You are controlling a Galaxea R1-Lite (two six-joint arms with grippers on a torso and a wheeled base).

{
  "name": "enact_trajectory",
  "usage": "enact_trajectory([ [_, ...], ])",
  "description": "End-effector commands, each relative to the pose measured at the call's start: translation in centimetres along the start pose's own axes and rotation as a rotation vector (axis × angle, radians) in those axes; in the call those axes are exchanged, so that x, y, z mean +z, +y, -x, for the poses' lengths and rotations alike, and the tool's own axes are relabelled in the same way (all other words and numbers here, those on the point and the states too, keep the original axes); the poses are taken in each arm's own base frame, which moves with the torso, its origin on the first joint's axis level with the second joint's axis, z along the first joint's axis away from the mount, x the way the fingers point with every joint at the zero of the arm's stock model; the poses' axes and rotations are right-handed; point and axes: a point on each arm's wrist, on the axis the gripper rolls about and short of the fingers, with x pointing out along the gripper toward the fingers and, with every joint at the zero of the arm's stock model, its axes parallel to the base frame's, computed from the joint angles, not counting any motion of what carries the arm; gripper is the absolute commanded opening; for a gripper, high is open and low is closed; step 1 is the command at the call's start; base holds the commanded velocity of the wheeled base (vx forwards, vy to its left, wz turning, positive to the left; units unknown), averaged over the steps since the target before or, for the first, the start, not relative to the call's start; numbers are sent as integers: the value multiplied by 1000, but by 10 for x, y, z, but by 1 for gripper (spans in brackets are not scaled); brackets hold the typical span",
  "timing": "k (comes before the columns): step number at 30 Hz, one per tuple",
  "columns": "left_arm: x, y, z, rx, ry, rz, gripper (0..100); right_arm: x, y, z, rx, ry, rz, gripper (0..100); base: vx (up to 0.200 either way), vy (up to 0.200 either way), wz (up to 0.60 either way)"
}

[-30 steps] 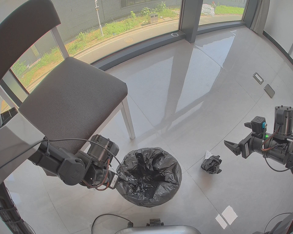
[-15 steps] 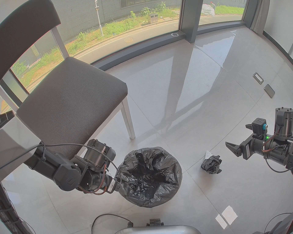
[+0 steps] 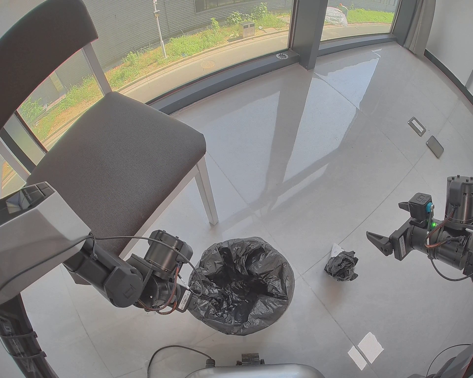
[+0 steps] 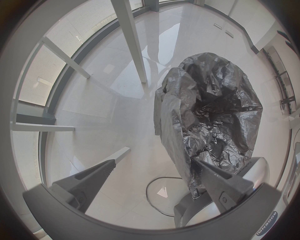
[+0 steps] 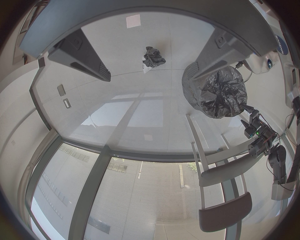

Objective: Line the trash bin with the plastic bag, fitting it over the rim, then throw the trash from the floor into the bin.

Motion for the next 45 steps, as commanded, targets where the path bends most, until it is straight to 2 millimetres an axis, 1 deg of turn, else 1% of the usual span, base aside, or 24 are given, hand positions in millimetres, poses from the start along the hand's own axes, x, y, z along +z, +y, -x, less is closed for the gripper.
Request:
enact_trajectory([
  [1, -1, 7, -3, 13, 13, 16, 100, 0, 0, 1, -1, -1, 0, 100, 0, 0, 0],
  [4, -4, 14, -1, 28, 21, 30, 100, 1, 0, 0, -1, -3, 0, 100, 0, 0, 0],
  [10, -20, 27, 0, 48, 66, 16, 100, 2, -1, -2, -1, -1, 0, 100, 0, 0, 0],
  [22, -24, 26, -3, 45, 81, 10, 100, -1, -1, -2, -1, 7, -2, 100, 0, 0, 0],
  [24, -21, 27, 5, 45, 53, 12, 100, -3, -3, -1, -7, 14, -7, 100, 0, 0, 0],
  [27, -17, 28, 27, 34, -12, 16, 100, -8, -6, 0, -18, 29, -14, 100, 0, 0, 0],
  [28, -17, 28, 28, 34, -14, 15, 100, -8, -6, 0, -18, 29, -14, 100, 0, 0, 0],
  [29, -23, 29, 34, 34, -11, 12, 100, -10, -7, 0, -21, 35, -17, 100, 0, 0, 0],
  [30, -26, 30, 35, 33, -4, 10, 100, -10, -7, 0, -22, 37, -17, 100, 0, 0, 0],
  [31, -36, 31, 36, 33, 21, -7, 100, -11, -7, 0, -22, 38, -17, 100, 0, 0, 0],
  [33, -39, 31, 35, 32, 26, -19, 100, -11, -8, 0, -25, 40, -19, 100, 0, 0, 0],
  [35, -36, 30, 34, 29, 6, -18, 100, -12, -8, 0, -29, 43, -20, 100, 0, 0, 0],
  [38, -22, 29, 33, 11, -35, -12, 100, -14, -8, 1, -29, 48, -21, 100, 0, 0, 0],
  [40, -19, 27, 29, 11, -38, -13, 100, -14, -8, 1, -28, 49, -21, 100, 0, 0, 0],
  [42, -13, 22, 22, 8, -38, -19, 100, -15, -8, 1, -27, 51, -19, 100, 0, 0, 0],
  [44, -11, 19, 19, 3, -36, -21, 100, -15, -7, 1, -26, 50, -21, 100, 0, 0, 0],
  [45, -9, 15, 15, -1, -32, -29, 100, -15, -8, 2, -28, 49, -21, 100, 0, 0, 0],
])
